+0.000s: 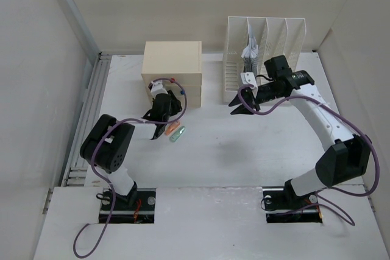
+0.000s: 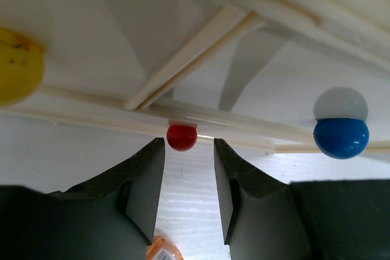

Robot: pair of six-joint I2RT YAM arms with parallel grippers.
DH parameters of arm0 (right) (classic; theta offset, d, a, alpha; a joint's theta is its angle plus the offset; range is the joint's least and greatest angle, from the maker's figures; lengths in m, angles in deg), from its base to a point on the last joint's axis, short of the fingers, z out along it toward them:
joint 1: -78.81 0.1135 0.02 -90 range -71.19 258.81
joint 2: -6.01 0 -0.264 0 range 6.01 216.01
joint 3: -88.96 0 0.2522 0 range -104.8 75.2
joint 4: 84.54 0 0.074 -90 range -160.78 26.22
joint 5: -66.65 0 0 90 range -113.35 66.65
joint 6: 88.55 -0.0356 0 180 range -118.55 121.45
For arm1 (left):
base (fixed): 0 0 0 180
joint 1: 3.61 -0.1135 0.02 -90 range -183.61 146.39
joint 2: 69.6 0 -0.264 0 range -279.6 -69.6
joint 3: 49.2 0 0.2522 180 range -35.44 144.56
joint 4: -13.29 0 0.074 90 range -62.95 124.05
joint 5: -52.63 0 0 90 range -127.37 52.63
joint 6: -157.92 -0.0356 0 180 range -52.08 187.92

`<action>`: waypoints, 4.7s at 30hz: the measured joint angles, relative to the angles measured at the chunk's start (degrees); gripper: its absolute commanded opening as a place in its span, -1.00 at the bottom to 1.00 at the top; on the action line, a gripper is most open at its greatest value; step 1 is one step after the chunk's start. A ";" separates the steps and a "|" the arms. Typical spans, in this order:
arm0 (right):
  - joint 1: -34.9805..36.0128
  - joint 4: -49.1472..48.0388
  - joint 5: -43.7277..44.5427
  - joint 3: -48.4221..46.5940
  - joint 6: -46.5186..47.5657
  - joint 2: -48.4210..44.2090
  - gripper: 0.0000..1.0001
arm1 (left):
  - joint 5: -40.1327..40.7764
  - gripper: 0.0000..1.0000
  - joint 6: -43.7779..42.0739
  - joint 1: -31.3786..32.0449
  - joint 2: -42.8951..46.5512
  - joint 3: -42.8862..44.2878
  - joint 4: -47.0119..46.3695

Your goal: Organize the desk

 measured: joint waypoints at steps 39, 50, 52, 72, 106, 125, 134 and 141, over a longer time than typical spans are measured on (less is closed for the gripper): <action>0.00 0.00 0.00 0.00 0.00 0.83 -0.22 | 4.28 -0.76 4.55 3.02 2.80 -8.70 -6.91; 0.00 0.02 0.00 0.00 0.00 0.83 -0.22 | 5.95 -0.76 7.06 7.72 9.97 -16.96 -4.44; 0.00 0.02 -0.02 0.00 0.00 0.83 -0.22 | 6.27 -0.76 7.41 8.50 10.97 -17.38 -4.13; 0.00 0.04 -0.02 0.00 0.07 0.83 -0.22 | 12.33 -0.26 3.89 9.97 23.74 -13.73 4.68; 23.08 -15.15 26.88 7.13 -3.93 2.03 0.64 | 1.66 0.85 0.48 5.51 63.32 -4.79 26.36; 34.16 -21.68 40.57 -20.15 -18.64 35.74 -0.55 | 7.32 0.90 -24.50 5.51 77.94 0.76 46.71; 35.08 -19.41 41.55 -28.13 -18.43 41.83 -0.44 | 7.82 0.90 -25.75 5.51 87.01 -1.38 43.89; 36.02 -16.65 42.21 -33.29 -17.75 46.64 -0.35 | 7.72 0.90 -25.81 5.51 88.54 -1.68 43.43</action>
